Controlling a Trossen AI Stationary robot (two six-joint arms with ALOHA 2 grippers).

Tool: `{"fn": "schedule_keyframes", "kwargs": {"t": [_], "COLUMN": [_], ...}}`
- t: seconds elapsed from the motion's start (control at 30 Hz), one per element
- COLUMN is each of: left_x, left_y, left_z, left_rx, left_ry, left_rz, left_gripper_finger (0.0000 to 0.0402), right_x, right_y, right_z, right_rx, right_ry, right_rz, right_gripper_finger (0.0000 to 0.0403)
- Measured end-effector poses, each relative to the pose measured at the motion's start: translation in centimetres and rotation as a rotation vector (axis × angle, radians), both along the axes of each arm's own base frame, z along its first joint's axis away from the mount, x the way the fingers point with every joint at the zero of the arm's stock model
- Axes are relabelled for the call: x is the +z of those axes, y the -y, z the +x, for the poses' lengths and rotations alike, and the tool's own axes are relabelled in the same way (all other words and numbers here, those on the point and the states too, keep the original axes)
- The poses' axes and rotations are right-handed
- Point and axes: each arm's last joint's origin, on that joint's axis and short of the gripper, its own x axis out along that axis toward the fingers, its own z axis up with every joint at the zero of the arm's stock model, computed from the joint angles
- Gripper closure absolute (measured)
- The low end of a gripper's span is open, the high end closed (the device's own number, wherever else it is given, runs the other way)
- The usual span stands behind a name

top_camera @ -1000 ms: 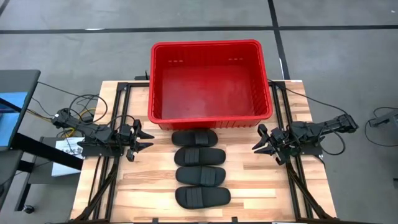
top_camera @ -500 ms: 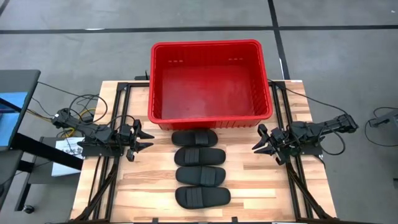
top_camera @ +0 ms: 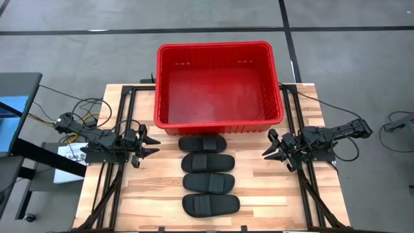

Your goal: Pick and place slides into bin

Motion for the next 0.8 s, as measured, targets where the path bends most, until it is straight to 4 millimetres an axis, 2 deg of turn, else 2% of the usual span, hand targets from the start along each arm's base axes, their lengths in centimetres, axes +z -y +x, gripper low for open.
{"fn": "schedule_keyframes", "kwargs": {"t": [0.2,0.43,0.57,0.8], "left_x": [0.0,-0.01,0.14,0.1], "left_y": [0.0,-0.09,-0.07,0.69], "left_z": [0.0,0.0,0.01,-0.05], "left_rx": [0.0,0.033,0.024,-0.219], "left_ry": [-0.002,-0.001,0.017,-0.026], "left_rz": [-0.073,-0.078,-0.207,-0.334], "left_gripper_finger": [0.0256,0.0256,0.0256,0.0256], "right_x": [0.0,0.01,0.0,0.0], "right_y": [0.0,0.0,0.0,0.0], "right_z": [0.0,0.0,0.0,0.0], "right_rx": [0.0,0.0,0.0,0.0], "right_ry": [0.0,0.0,0.0,0.0], "right_rz": [0.0,0.0,0.0,0.0], "right_gripper_finger": [0.0338,0.0338,0.0338,0.0338]}}
